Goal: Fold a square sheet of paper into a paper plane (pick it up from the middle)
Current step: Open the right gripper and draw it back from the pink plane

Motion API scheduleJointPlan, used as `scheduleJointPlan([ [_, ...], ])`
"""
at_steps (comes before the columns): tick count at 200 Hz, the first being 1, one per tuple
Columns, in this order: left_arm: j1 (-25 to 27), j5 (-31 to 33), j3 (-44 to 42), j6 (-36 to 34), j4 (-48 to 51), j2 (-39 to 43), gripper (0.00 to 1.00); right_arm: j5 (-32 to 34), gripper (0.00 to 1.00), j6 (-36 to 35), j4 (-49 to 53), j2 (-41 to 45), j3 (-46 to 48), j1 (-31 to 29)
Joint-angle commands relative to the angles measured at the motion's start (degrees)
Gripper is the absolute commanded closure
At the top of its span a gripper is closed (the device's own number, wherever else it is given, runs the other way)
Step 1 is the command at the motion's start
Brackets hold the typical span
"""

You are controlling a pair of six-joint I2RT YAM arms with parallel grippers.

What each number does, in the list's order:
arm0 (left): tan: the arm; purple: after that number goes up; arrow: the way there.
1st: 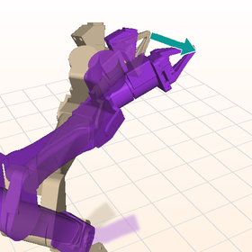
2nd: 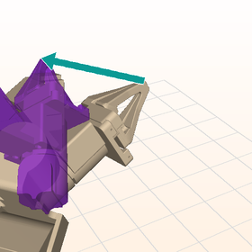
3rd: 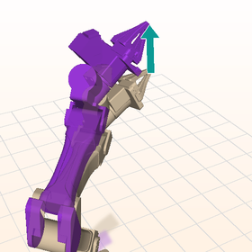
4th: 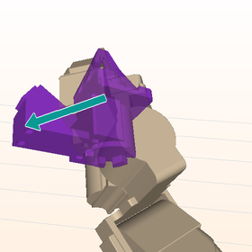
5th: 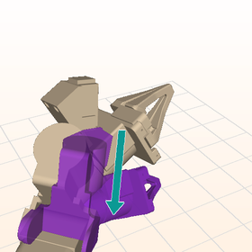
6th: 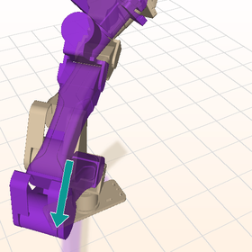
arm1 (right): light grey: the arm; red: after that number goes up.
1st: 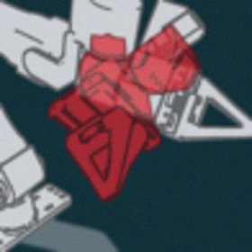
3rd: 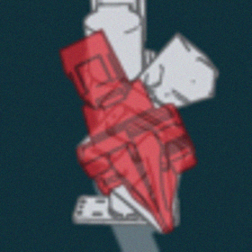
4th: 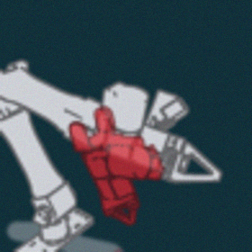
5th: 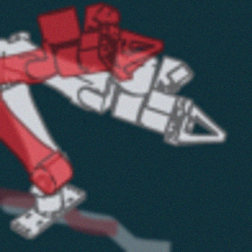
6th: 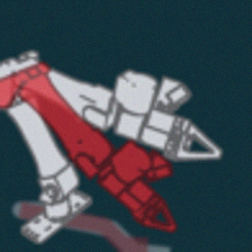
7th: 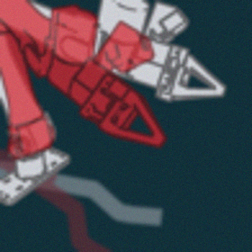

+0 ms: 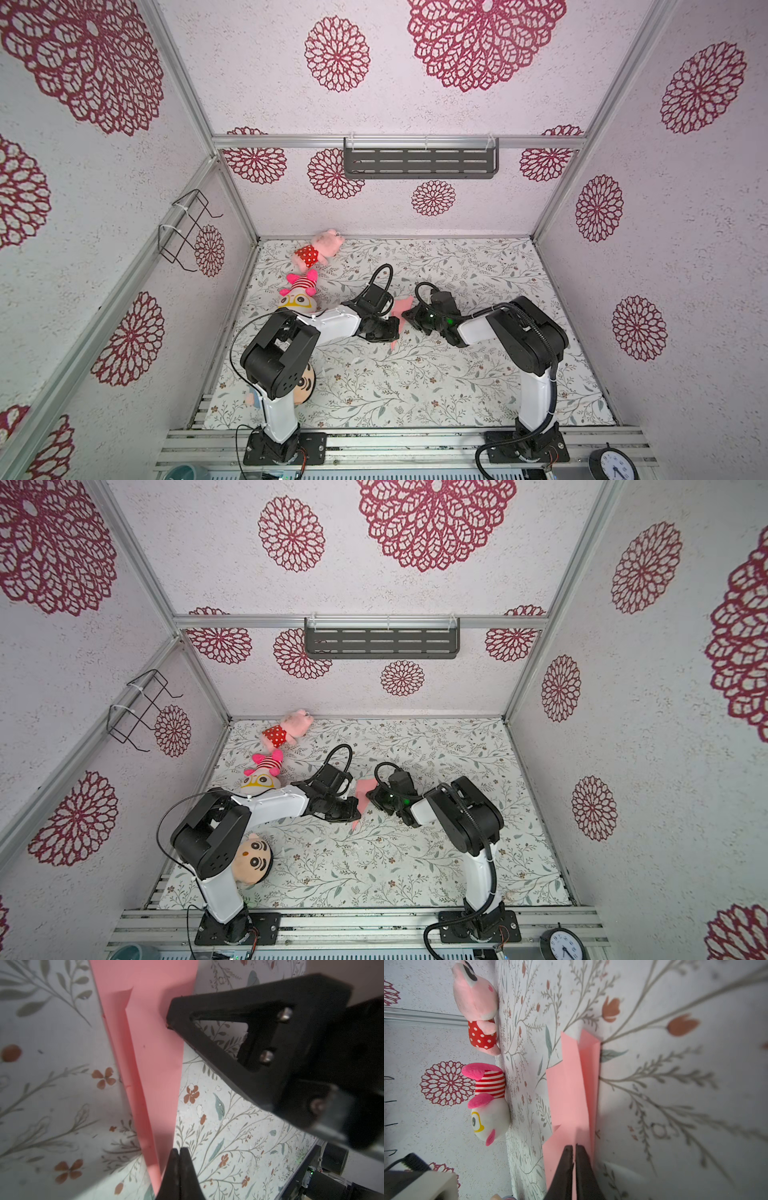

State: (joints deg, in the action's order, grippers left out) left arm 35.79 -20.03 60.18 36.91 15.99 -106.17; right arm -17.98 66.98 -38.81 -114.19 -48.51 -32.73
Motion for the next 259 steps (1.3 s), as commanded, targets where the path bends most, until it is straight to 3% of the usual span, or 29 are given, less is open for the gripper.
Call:
scheduleJointPlan([
  [1, -0.2, 2.1, 1.0, -1.8, 2.3, -1.1, 1.0, 0.9, 0.89, -4.4, 4.4, 0.8, 1.0, 0.0],
  [66, -0.2, 4.3, 2.1, -3.2, 5.8, -3.7, 1.0, -10.7, 0.89, -9.0, -15.0, 2.0, 4.7, 3.3],
  [123, -0.3, 4.0, 2.6, -3.5, 6.2, -4.0, 1.0, -10.9, 0.9, -17.0, -5.7, 5.6, 3.9, -0.1],
  [228, -0.8, 1.3, 2.7, -3.0, 3.2, -0.9, 1.0, -8.6, 0.91, -17.2, 2.4, 0.5, 2.9, -1.5],
  [259, -1.1, 3.2, 3.8, -2.8, 2.6, -1.1, 1.0, -8.5, 0.91, -16.8, 2.6, -0.2, 2.9, -1.5],
])
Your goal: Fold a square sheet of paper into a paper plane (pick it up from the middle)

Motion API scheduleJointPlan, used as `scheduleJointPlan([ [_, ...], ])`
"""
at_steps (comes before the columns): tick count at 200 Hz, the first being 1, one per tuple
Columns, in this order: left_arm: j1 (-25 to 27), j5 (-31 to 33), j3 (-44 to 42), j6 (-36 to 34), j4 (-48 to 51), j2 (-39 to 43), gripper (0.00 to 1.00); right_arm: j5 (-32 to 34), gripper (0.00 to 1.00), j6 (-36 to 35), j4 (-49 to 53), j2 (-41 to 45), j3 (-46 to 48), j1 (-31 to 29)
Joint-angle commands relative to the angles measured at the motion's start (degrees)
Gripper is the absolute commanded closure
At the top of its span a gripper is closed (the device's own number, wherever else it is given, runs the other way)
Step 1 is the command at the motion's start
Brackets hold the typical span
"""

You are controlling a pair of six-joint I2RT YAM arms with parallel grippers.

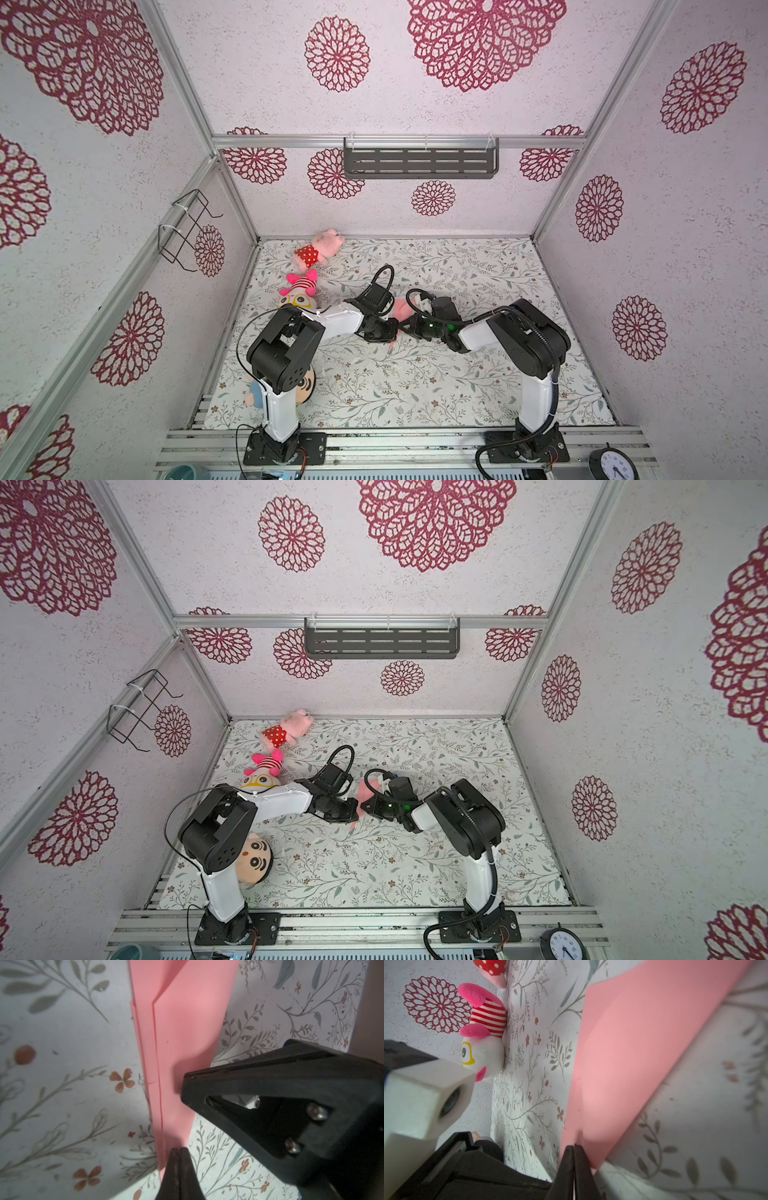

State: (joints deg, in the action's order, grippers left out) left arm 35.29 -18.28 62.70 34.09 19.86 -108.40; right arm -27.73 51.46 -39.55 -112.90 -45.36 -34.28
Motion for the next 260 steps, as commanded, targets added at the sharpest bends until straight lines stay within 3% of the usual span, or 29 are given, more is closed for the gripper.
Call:
scheduleJointPlan([
  [1, -0.5, 1.5, 1.3, 0.0, -1.3, 1.1, 1.0, 1.2, 0.91, -1.3, 3.2, -1.5, -0.3, 0.1],
  [93, -0.5, 5.1, 2.6, -1.4, 3.3, -3.6, 1.0, -5.9, 0.92, -5.2, -2.9, 0.6, 0.2, -0.1],
  [143, -0.5, 5.9, 2.8, -2.0, 4.7, -3.5, 1.0, -1.9, 0.95, -5.8, 2.3, -1.4, 0.2, 0.8],
  [260, -0.5, 5.5, 2.7, -3.1, 6.2, -3.4, 1.0, 4.9, 0.96, -7.9, 8.1, -5.0, -4.0, 9.0],
])
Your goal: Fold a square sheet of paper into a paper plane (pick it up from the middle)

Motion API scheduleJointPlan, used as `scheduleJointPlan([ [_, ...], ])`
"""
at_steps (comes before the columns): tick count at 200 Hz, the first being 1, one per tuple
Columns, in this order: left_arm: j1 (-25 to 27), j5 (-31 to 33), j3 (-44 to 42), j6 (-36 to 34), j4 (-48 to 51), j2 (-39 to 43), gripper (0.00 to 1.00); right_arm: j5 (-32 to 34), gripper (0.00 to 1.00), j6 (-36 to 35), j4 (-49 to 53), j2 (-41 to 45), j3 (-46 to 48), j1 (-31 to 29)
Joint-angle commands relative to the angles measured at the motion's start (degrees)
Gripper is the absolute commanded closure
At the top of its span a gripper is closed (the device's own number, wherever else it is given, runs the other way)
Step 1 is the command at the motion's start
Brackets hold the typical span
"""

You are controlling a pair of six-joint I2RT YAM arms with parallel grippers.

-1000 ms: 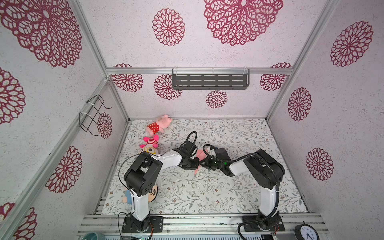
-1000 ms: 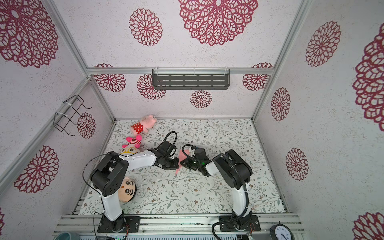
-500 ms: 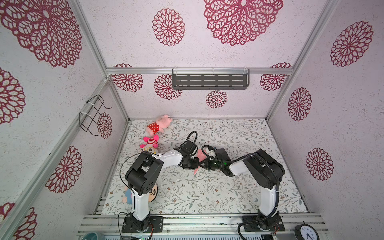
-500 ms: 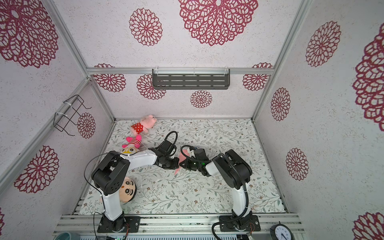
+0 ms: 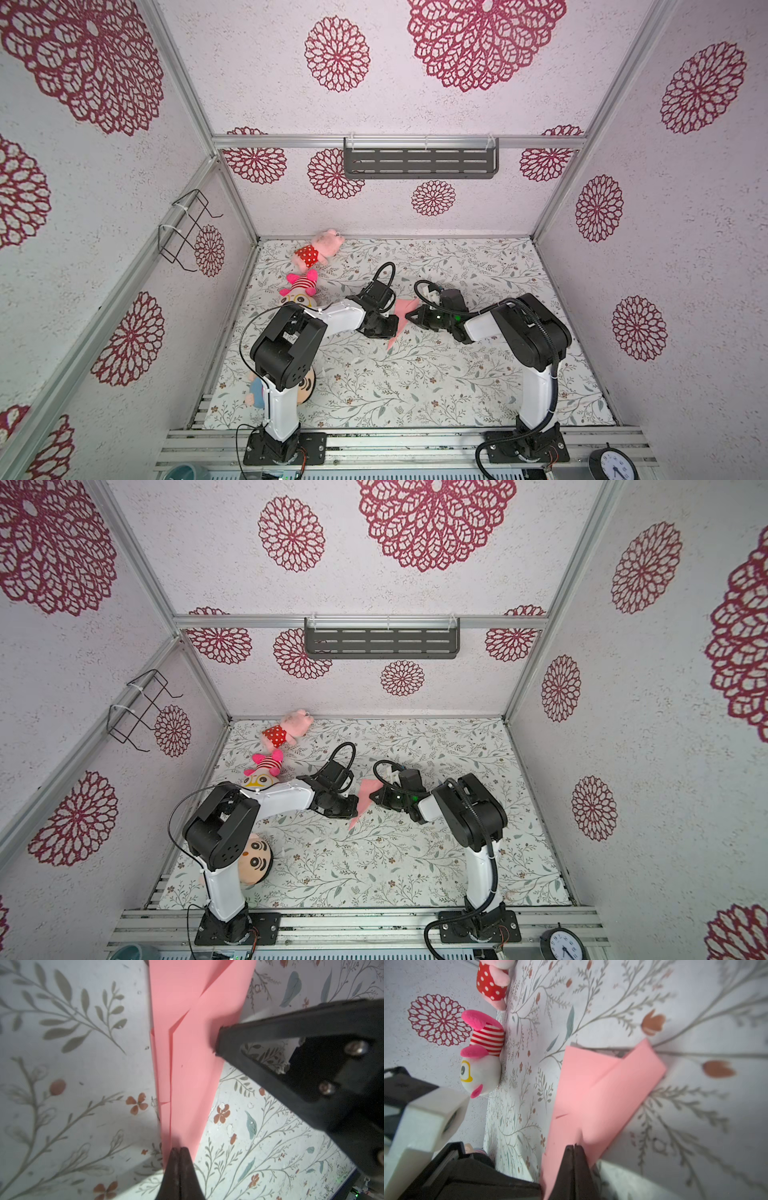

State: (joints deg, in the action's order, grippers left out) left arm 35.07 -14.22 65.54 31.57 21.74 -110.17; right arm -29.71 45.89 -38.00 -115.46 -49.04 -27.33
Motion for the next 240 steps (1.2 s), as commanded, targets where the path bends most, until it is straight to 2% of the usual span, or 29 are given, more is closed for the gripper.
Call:
scheduleJointPlan([
  [1, -0.3, 1.4, -0.1, -0.6, 4.3, -1.6, 1.0, 7.0, 0.96, -2.3, 6.6, -2.5, -0.4, 2.1],
  [33, -0.3, 1.3, -0.1, -0.6, 4.4, -1.5, 1.0, 6.9, 0.96, -2.3, 6.8, -2.9, -1.3, 4.3],
  [78, -0.3, 0.9, 0.1, -0.5, 4.3, -1.3, 1.0, 5.0, 0.94, -6.0, 10.3, -2.8, -6.8, 6.3],
  [124, -0.6, -2.5, 3.7, -0.2, 2.6, 1.9, 1.0, 8.2, 0.88, -11.8, 19.9, 4.5, -11.8, 7.1],
  [140, -0.6, -3.5, 5.2, 0.5, 1.2, 4.8, 0.83, 10.5, 0.85, -12.5, 22.7, 8.5, -11.3, 7.2],
  [180, -2.9, -1.9, 2.0, 3.8, -2.8, 13.6, 0.52, 17.6, 0.72, -10.6, 26.8, 19.2, -5.7, 5.8],
  [213, -7.2, 3.5, -3.9, 5.0, -3.3, 21.7, 0.33, 25.9, 0.52, -8.4, 33.5, 24.7, -3.7, 0.2],
  [240, -10.7, 9.4, -8.0, 4.8, -2.2, 27.2, 0.24, 31.6, 0.43, -4.8, 38.8, 24.0, -5.8, -6.4],
])
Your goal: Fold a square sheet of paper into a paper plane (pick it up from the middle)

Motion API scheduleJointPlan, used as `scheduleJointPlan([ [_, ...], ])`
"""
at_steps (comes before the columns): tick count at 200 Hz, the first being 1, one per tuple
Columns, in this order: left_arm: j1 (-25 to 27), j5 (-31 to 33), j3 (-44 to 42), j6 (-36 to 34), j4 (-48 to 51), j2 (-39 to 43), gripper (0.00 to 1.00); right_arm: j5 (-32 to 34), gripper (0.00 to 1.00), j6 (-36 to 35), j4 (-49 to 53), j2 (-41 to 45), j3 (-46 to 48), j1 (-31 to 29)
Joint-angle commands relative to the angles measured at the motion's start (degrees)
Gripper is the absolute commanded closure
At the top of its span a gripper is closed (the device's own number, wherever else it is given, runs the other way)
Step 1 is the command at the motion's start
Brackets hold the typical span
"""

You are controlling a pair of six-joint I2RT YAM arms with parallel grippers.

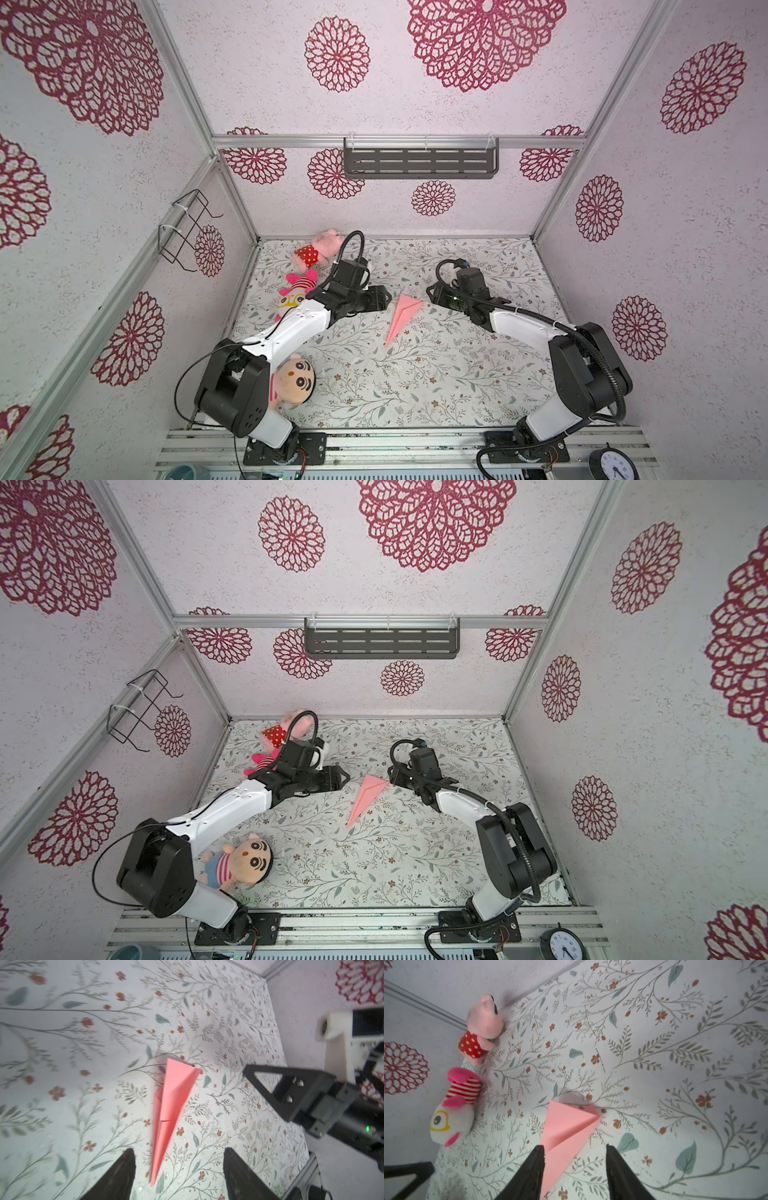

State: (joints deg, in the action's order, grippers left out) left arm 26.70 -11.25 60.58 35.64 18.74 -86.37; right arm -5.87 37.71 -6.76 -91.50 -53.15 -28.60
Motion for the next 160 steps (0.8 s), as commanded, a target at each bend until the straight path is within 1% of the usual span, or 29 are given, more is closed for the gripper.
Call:
scheduleJointPlan([
  [1, -2.5, 6.6, -3.2, 0.7, 0.9, 3.5, 0.24, 7.9, 0.43, 3.5, 7.7, -0.2, -1.9, -5.3],
  [20, -4.4, 9.5, -5.0, 0.7, 2.0, 5.8, 0.18, 10.1, 0.39, 6.8, 9.3, -3.5, -4.8, -9.7],
  [31, -5.1, 11.2, -5.9, 0.8, 2.4, 6.9, 0.12, 12.0, 0.38, 8.3, 10.3, -5.8, -7.0, -11.9],
  [41, -5.5, 12.2, -6.6, 0.8, 2.5, 7.7, 0.1, 13.1, 0.37, 9.3, 11.2, -8.1, -9.1, -13.4],
  [53, -5.8, 13.0, -7.3, 0.8, 2.7, 8.5, 0.04, 13.8, 0.37, 10.2, 12.6, -11.0, -11.9, -14.3],
  [72, -6.3, 13.3, -7.9, 1.1, 3.0, 9.0, 0.01, 16.2, 0.37, 12.1, 16.5, -14.5, -15.9, -15.0],
  [102, -6.7, 13.3, -8.1, 1.4, 3.7, 8.7, 0.0, 19.4, 0.43, 15.1, 19.4, -15.3, -16.6, -15.2],
  [135, -6.7, 13.4, -7.3, 1.9, 4.3, 7.6, 0.01, 20.1, 0.56, 16.9, 21.2, -15.1, -16.0, -15.1],
  [146, -6.7, 12.5, -6.8, 1.8, 4.4, 7.1, 0.02, 20.2, 0.6, 17.3, 21.1, -14.8, -15.5, -15.2],
  [160, -6.8, 9.8, -5.6, 1.4, 5.1, 5.9, 0.02, 20.5, 0.63, 18.0, 20.9, -14.4, -14.7, -15.1],
])
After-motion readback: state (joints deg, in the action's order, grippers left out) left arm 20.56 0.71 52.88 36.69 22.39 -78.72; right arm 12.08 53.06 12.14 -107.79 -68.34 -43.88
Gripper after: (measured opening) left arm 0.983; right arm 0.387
